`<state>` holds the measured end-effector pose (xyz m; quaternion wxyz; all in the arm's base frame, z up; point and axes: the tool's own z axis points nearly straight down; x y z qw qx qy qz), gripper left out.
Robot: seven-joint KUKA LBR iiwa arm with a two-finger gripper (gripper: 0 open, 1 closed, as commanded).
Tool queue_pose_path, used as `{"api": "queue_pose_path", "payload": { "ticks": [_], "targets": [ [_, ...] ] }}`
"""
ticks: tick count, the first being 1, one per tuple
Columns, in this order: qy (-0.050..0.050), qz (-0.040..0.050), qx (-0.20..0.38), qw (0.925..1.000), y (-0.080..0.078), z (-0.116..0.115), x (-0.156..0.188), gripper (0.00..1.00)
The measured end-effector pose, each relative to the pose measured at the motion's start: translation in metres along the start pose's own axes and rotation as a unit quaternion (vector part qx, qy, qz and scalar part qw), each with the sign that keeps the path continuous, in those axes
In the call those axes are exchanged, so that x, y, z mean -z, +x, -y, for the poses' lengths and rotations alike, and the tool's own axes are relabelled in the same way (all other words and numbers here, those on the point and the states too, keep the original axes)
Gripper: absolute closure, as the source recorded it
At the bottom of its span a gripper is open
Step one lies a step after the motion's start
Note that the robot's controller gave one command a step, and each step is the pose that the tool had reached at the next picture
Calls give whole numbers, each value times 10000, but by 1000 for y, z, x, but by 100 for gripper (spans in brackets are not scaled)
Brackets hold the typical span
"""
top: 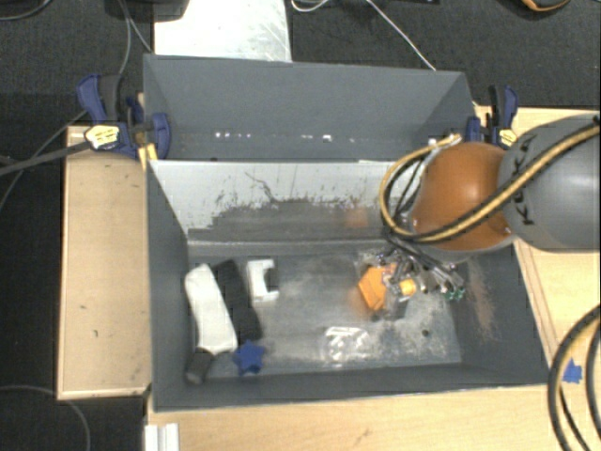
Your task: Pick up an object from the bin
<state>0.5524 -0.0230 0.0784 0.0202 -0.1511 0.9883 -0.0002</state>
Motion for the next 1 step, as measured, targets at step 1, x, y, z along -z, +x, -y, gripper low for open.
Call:
{"api": "queue_pose_path", "payload": {
  "ticks": [1],
  "targets": [
    [0, 0, -1, 10000, 0, 0, 0, 100]
  ]
}}
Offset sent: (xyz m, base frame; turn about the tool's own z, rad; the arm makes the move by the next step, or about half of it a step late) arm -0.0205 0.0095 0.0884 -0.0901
